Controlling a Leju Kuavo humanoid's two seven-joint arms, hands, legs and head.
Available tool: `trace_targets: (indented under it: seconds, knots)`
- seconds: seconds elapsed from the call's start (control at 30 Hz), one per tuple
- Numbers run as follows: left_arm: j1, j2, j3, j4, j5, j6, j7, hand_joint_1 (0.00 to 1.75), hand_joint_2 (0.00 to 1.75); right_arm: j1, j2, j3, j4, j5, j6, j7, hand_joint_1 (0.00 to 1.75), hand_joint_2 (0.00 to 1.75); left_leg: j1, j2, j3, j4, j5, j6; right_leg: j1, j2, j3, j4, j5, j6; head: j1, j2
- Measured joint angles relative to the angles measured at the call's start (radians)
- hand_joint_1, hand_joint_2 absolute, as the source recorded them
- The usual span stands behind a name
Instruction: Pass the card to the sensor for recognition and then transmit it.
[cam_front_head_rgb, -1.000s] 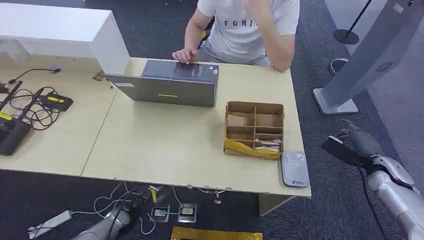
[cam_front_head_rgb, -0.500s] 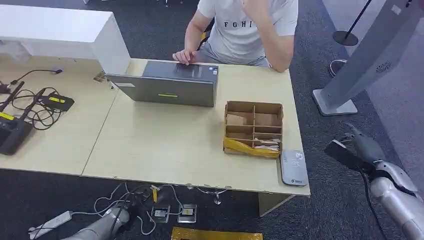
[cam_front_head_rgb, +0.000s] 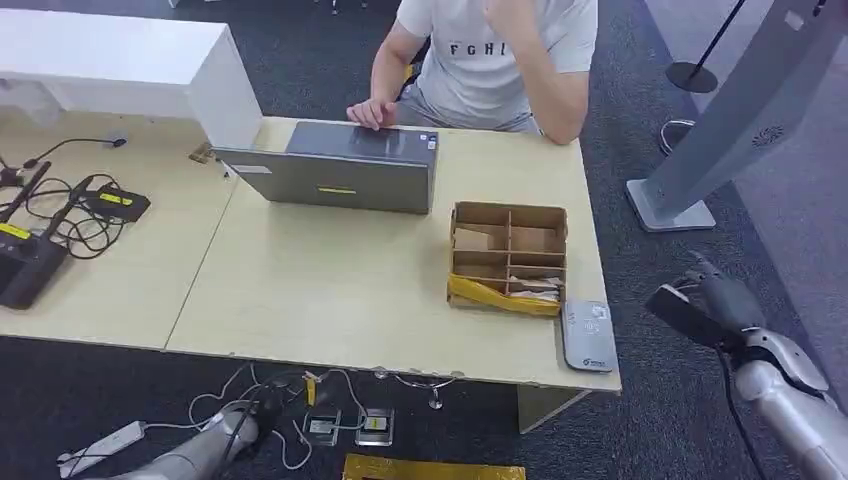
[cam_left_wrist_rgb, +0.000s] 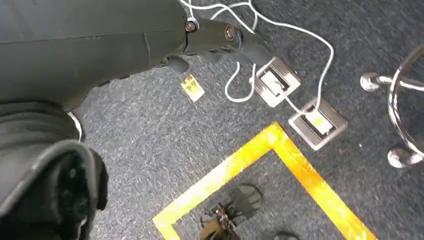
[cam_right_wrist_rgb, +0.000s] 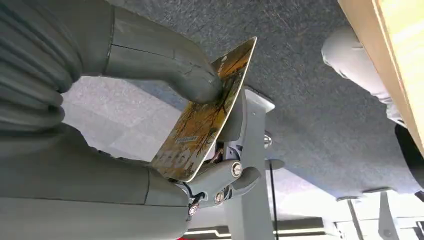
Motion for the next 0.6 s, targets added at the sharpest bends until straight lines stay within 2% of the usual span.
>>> trace_targets:
  seconds: [0.6]
  knots:
    - [-0.001, 0.019, 0.0, 0.001, -0.013, -0.029, -0.007, 0.0, 0.0, 0.033, -0.009, 0.006, -0.034, -0.012, -0.001, 0.026, 1.75, 1.75, -0.001, 0.0, 0.0, 0.0, 0.0, 0.0, -0.001, 0.0, 0.0, 0.001, 0.0, 0.0, 0.0, 0.0]
